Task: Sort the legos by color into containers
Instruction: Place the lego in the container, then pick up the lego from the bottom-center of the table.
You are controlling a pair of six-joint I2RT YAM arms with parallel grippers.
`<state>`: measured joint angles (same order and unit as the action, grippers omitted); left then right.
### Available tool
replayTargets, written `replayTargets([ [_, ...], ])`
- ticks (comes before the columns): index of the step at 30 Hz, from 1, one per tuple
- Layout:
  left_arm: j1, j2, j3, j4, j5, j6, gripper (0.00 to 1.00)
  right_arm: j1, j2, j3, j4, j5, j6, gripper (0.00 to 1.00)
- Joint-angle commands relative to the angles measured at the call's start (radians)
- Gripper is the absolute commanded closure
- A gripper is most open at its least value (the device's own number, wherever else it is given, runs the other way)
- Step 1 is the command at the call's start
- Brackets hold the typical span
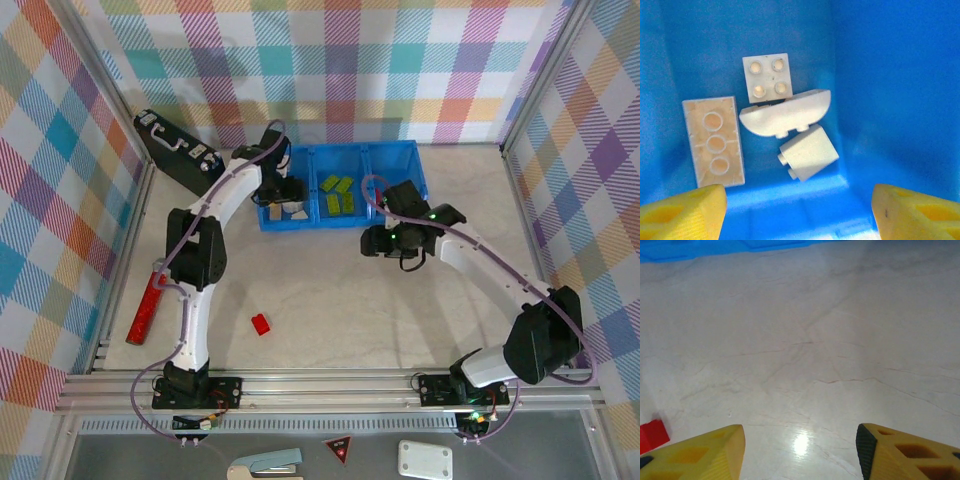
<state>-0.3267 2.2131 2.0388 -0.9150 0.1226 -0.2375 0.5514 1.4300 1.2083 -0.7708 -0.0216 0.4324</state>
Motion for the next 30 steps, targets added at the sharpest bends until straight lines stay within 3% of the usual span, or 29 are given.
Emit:
replayTargets([
  [1,0.027,-0.109,-0.036,-0.028,0.018,0.017,0.24,0.045,0.02,-0.004,0.082,-0.081,-0.082,0.39],
  [10,0.109,-0.27,-0.179,-0.032,0.075,0.011,0.24,0.171,0.099,-0.057,0.262,-0.241,-0.421,0.37],
  [18,0.185,-0.381,-0.288,-0.049,0.066,0.067,0.24,0.225,0.118,-0.197,0.558,-0.421,-0.746,0.33],
  [26,0.236,-0.433,-0.418,-0.008,0.054,0.129,0.23,0.317,0.252,-0.148,0.507,-0.549,-1.143,0.3],
  [30,0.25,-0.456,-0.477,0.039,0.038,0.155,0.23,0.357,0.343,-0.052,0.449,-0.539,-1.228,0.29],
])
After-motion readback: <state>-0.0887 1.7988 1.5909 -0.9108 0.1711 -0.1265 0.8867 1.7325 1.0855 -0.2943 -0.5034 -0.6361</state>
